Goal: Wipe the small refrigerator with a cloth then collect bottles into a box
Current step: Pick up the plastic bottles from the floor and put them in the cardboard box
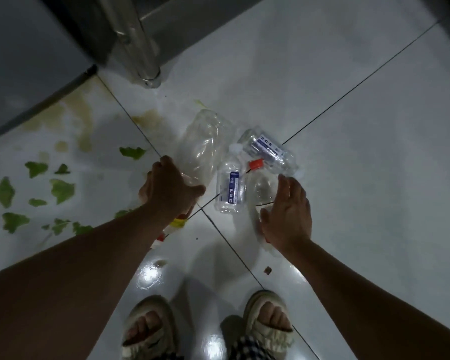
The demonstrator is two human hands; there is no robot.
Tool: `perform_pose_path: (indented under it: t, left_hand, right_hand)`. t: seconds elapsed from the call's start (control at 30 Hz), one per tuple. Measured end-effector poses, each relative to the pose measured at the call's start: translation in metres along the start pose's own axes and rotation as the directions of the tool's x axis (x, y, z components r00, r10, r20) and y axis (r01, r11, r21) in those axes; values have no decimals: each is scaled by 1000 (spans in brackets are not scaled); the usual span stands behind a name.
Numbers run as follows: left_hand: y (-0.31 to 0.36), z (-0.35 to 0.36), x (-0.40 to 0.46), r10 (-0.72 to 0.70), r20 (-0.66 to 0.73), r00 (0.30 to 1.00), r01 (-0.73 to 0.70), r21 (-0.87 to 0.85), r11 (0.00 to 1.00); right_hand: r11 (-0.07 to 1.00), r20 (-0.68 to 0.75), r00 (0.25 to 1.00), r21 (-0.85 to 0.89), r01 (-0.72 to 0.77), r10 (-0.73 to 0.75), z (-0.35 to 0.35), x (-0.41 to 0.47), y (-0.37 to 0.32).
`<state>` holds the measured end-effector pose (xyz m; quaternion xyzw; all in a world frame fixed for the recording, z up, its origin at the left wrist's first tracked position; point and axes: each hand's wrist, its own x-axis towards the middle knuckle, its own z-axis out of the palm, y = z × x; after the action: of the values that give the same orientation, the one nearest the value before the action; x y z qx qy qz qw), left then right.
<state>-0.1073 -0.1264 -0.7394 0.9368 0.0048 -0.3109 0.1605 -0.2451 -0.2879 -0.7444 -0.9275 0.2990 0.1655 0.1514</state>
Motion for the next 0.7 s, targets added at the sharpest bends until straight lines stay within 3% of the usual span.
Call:
perform_pose_path:
  t: [0.1, 0.2, 0.37, 0.7]
  left_hand:
    - [16, 7, 9, 6, -16, 1000, -6, -2, 1000]
    - [26, 14, 21, 10, -40, 999, -11, -30, 999]
    - [27, 23, 37, 38, -60, 997, -39, -14, 999]
    - [31, 7, 18, -3, -38, 999, 5, 42, 999]
  right_hand:
    - [998, -95, 994, 44, -44, 48, -2, 28, 19]
    - [995, -101, 992, 72, -65, 72, 4, 57, 31]
    - [994, -148, 989, 108, -5, 21, 21, 92, 36]
    - [988, -45, 997, 145, -56, 64, -6, 98, 40]
